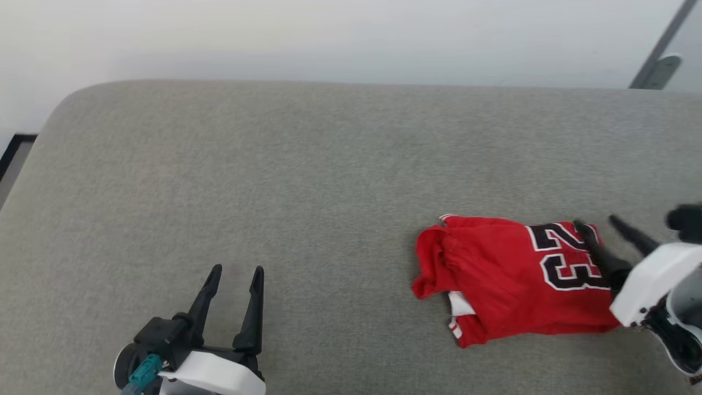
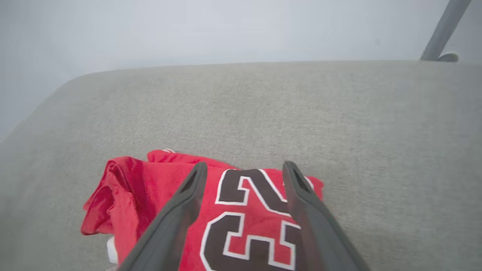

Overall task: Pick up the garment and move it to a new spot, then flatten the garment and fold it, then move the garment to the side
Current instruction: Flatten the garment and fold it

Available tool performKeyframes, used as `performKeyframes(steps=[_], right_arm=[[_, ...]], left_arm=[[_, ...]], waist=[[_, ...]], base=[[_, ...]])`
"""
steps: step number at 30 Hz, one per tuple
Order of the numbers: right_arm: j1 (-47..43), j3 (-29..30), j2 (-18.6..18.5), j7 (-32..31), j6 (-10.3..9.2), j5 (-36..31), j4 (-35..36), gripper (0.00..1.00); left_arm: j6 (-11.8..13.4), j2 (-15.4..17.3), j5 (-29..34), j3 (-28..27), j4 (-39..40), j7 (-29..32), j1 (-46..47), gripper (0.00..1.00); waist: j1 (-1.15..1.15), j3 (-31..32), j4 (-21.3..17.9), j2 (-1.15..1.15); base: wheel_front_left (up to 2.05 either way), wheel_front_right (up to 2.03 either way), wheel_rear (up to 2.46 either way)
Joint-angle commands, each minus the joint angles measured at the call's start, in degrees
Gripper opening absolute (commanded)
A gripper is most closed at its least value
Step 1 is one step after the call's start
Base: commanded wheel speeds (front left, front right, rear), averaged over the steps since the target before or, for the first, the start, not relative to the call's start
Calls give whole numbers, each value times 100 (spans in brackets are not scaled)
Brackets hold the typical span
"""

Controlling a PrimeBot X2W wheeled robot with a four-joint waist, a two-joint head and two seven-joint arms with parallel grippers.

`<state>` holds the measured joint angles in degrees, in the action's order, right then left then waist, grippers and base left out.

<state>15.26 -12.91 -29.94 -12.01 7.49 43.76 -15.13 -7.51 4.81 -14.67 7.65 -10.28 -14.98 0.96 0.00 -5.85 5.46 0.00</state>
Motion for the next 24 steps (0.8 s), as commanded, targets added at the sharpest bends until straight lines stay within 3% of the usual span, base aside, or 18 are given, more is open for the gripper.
performKeyframes(steps=[1, 6, 11, 16, 24], right_arm=[[-29, -1, -16, 107, 0, -37, -16, 100], [-74, -127, -57, 1502, 0, -280, -547, 100], [-186, -239, -6, 2456, 0, -483, -826, 100], [-395, 257, 221, 2718, 0, -826, -834, 100], [-1232, 1099, 801, 2722, -1, -1541, -104, 100]], left_arm=[[7, 20, -52, -5, -9, -27, -18, 100], [7, 56, -141, -79, -157, -27, -63, 100], [7, 125, -114, -117, -122, -27, -178, 100], [7, 221, -54, -100, 15, -27, -314, 100], [7, 266, 7, -188, 493, -27, -742, 100]], waist=[[0, 60, -71, 0], [0, 203, -217, 0], [0, 349, -315, 0], [0, 452, -330, 0], [0, 551, -306, 0]], base=[[0, 0, 0], [0, 0, 0], [0, 0, 0], [0, 0, 0], [0, 0, 0]])
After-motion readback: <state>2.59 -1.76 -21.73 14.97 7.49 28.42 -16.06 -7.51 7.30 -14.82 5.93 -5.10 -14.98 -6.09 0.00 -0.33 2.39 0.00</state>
